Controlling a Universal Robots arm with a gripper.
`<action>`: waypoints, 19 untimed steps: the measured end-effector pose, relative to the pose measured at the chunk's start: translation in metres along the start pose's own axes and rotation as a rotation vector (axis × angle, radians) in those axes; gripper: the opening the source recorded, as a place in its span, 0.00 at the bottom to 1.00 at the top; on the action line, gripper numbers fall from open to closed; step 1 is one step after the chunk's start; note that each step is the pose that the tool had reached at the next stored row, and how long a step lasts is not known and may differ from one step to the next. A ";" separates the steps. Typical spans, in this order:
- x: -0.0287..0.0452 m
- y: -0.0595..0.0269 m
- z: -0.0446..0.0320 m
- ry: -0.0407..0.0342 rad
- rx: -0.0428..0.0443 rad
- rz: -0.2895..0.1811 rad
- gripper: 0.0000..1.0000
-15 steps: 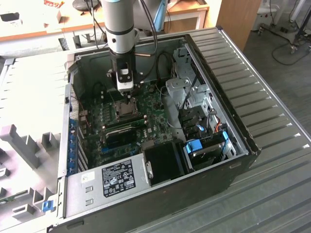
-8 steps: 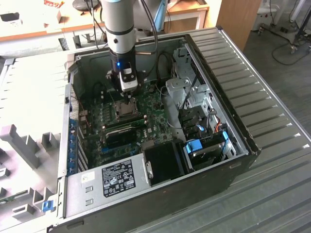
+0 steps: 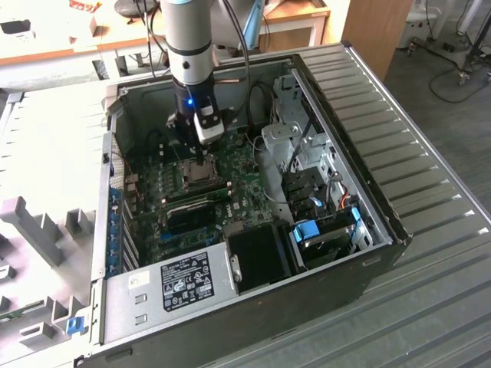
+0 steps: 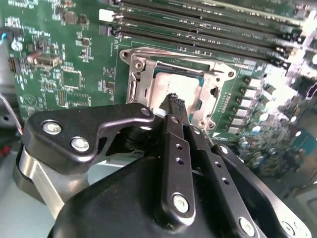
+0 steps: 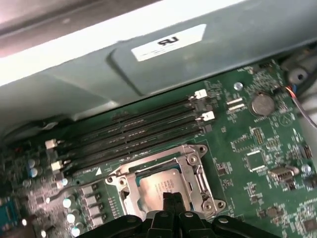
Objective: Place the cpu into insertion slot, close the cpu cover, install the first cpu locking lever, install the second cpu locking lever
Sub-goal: 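Close the cpu cover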
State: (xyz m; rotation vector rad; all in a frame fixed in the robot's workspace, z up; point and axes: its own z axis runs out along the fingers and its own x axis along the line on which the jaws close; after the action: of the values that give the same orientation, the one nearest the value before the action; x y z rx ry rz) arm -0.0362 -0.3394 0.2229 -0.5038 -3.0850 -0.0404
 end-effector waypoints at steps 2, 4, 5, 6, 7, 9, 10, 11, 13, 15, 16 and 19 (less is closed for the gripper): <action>0.0000 0.0000 0.0001 0.0008 0.0006 -0.034 0.10; 0.0000 0.0000 0.0002 0.0016 0.0013 -0.068 0.10; 0.0000 0.0000 0.0003 0.0020 0.0016 -0.086 0.10; 0.0000 0.0000 0.0003 0.0024 0.0020 -0.103 0.10; 0.0000 0.0000 0.0004 0.0028 0.0023 -0.119 0.10; 0.0000 0.0000 0.0005 0.0035 0.0029 -0.152 0.10; 0.0000 0.0000 0.0006 0.0038 0.0032 -0.167 0.10; 0.0000 0.0000 0.0006 0.0042 0.0035 -0.182 0.10; 0.0000 0.0000 0.0008 0.0047 0.0041 -0.209 0.10; -0.0001 0.0000 0.0011 0.0035 0.0039 -0.228 0.10; -0.0001 -0.0001 0.0012 0.0020 0.0039 -0.237 0.10; 0.0001 -0.0001 0.0014 -0.0010 0.0034 -0.249 0.10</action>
State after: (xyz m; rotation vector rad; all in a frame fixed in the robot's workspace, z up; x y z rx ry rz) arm -0.0363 -0.3394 0.2215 -0.1166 -3.1275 -0.0377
